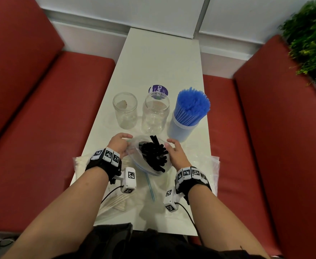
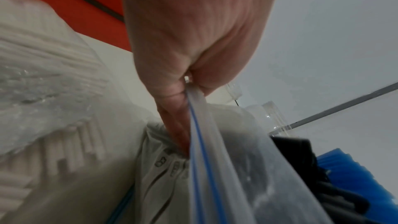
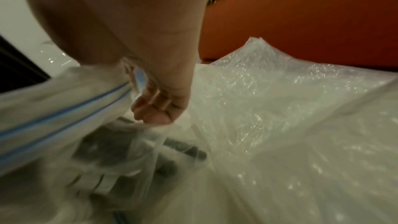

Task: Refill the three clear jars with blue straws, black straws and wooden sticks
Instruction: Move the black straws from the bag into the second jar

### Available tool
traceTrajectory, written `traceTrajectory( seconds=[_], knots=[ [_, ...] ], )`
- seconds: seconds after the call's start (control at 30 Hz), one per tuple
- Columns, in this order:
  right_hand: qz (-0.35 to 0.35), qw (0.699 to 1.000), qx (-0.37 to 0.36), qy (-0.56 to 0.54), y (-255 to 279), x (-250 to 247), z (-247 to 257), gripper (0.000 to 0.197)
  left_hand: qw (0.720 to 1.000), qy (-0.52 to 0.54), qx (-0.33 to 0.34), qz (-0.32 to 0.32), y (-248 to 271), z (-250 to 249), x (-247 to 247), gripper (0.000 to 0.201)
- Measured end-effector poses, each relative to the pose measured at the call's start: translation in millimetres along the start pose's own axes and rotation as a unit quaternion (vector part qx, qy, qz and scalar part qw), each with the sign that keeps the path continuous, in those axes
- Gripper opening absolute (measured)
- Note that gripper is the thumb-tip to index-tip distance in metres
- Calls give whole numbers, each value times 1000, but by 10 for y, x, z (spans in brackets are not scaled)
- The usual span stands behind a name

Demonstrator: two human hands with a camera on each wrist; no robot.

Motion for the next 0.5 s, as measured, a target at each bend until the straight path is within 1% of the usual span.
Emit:
traceTrajectory(
  seconds=[0.07,0.1,0.13,0.17,0.23,0.27,0.3,0.33,0.4,0.43,0.5],
  knots=[
    [36,997,61,-8,61,-38,-38,46,1000,14,-2,-13,-20,-3,-37,41],
    [57,994,83,-32,85,-47,-49,47,1000,22,-2,-15,-41,-13,-54,42],
    [76,990,94,-69,110,-47,-40,44,1000,27,-4,-11,-63,-26,-58,43],
    [93,985,93,-115,134,-33,-17,38,999,33,-8,-5,-82,-38,-44,44],
    [112,972,54,-200,135,-11,52,25,999,47,-14,3,-84,-82,-2,43],
    [110,968,33,-223,118,-11,75,30,999,50,-14,8,-77,-108,25,42],
    [105,966,19,-235,98,-24,84,38,999,46,-17,18,-70,-133,62,41],
    [98,966,7,-239,84,-38,91,45,999,21,-26,32,-54,-160,98,42],
    [72,967,-6,-244,64,-77,83,52,995,-73,-35,58,-50,-200,139,46],
    [56,967,-7,-248,48,-101,57,55,989,-126,-32,75,-51,-215,154,47],
    [21,967,-9,-253,8,-129,11,60,967,-222,-8,121,-23,-254,209,50]
  ],
)
Point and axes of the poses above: each hand's wrist, its own y-axis away from the middle knuckle, its own x-axis out of the palm, z = x × y, the point moved 6 cm from there along -y, towards the middle knuckle, and after that the axes turned 15 degrees about z, right-handed, at the moved point
